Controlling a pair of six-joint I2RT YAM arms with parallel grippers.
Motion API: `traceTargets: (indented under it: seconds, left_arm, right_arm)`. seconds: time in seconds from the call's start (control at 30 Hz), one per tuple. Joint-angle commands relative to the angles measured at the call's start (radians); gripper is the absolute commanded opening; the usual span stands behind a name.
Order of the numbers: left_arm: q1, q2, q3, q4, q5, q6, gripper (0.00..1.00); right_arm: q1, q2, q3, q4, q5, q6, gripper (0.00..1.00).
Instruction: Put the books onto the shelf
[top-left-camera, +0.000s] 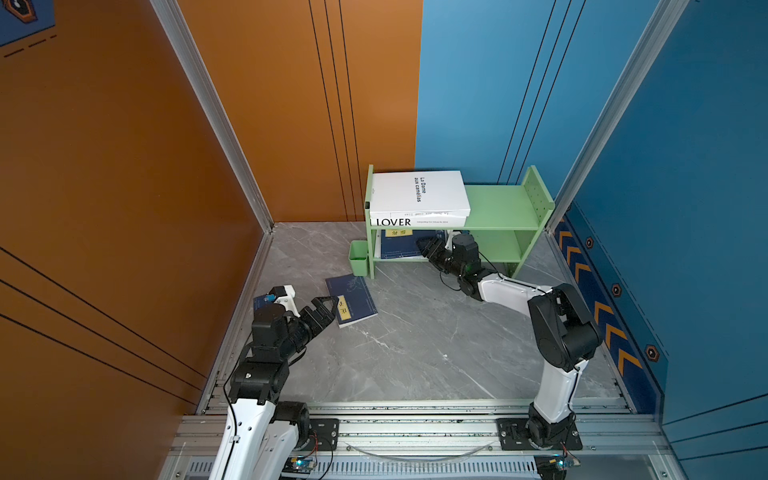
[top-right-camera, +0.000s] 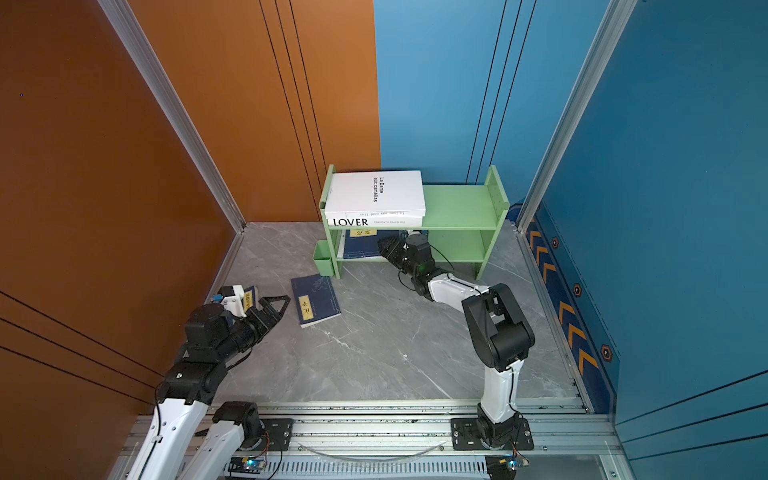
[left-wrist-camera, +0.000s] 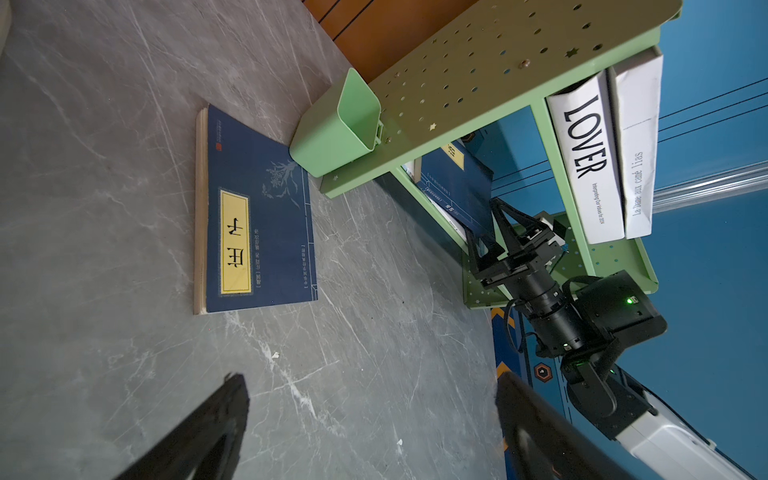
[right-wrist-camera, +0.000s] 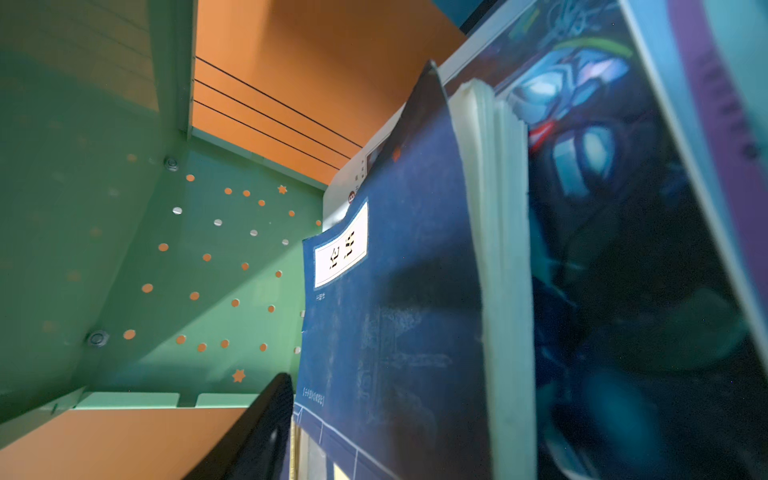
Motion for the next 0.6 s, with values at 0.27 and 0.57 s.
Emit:
traceTargets:
  seconds: [0.27,0.57]
  left_arm:
    - [0.006,-0.013,-0.033,0.025,0.0,-0.017,0.94]
    - [0.003,-0.006,-0.033,0.047,0.015,-0.024,0.94]
  right_arm:
    - [-0.005,-0.005,-0.035,0.048,0.012,0.039,0.31]
    - [-0.06,-0.056,-0.161,0.314,-0.067,0.236,0.18]
